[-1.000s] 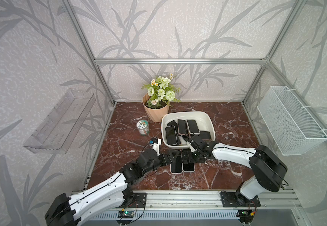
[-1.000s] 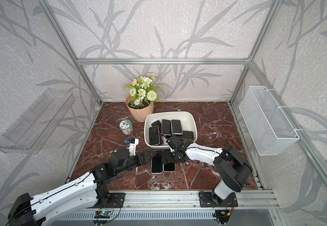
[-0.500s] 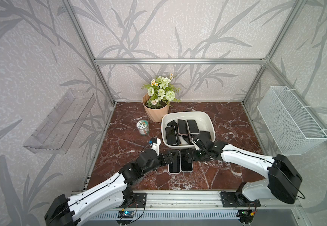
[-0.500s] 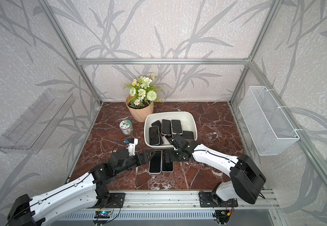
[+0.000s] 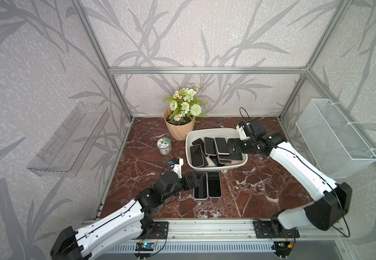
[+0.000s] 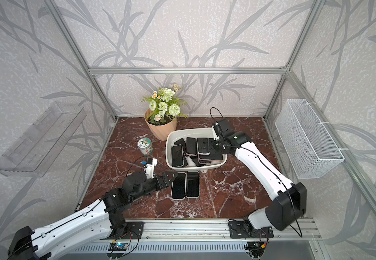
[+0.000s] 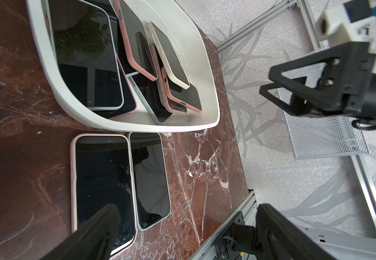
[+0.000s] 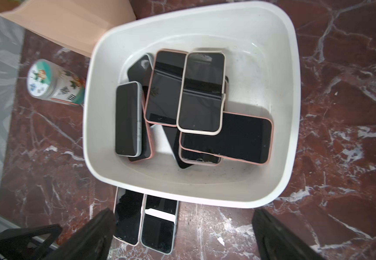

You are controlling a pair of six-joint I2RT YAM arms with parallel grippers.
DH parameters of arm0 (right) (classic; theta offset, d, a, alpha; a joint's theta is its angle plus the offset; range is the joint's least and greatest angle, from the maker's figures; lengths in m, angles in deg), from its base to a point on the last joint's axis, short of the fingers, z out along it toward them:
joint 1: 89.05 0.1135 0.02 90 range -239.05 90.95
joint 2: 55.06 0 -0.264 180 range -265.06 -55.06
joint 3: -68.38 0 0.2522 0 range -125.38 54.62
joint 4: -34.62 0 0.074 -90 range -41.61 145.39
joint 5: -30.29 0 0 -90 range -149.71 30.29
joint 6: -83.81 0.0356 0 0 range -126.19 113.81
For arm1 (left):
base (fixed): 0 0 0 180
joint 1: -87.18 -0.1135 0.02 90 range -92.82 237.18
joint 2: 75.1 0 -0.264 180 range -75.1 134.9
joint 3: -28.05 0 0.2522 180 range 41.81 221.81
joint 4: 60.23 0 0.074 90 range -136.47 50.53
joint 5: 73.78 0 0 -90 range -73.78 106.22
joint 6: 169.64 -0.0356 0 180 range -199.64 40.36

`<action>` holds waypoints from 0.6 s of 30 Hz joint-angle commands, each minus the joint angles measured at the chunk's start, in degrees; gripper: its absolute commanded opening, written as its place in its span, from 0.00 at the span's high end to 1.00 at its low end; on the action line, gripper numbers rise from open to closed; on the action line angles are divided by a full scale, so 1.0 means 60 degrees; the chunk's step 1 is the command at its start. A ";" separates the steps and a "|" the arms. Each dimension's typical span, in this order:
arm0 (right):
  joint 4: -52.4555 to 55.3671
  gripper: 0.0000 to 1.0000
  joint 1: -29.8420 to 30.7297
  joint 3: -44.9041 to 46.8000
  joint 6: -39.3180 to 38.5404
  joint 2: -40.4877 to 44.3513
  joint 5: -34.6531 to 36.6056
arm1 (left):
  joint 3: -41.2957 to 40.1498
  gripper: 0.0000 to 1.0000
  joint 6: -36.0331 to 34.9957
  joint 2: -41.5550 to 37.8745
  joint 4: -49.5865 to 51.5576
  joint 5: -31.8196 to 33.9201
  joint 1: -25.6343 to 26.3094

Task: Take the phone out of the storage box
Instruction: Place the phone at the center of the board, then pick up the phone from the storage box.

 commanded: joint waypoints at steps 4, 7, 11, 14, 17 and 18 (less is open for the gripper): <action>0.1099 0.01 -0.0177 -0.2153 -0.0753 -0.2783 -0.0276 | 0.0412 0.00 -0.0360 -0.0047 0.0199 -0.0295 -0.0482; 0.1358 0.01 -0.0211 -0.3179 -0.0894 -0.4113 -0.0140 | 0.0470 0.00 -0.0441 0.0025 0.0191 -0.0526 -0.0700; 0.1800 0.01 -0.0205 -0.4477 -0.1120 -0.5459 0.0242 | 0.0481 0.00 -0.0667 0.0154 0.0265 -0.0884 -0.1055; 0.2153 0.01 -0.0205 -0.5246 -0.1292 -0.6113 0.0809 | 0.0916 0.00 -0.1407 0.0404 0.0961 -0.1010 -0.1174; 0.2250 0.01 -0.0210 -0.5759 -0.1412 -0.6595 0.0770 | 0.1737 0.00 -0.2644 0.0975 0.2355 -0.0820 -0.1168; 0.2342 0.01 -0.0205 -0.5960 -0.1455 -0.6741 0.0717 | 0.2025 0.00 -0.3047 0.1233 0.2761 -0.0741 -0.1160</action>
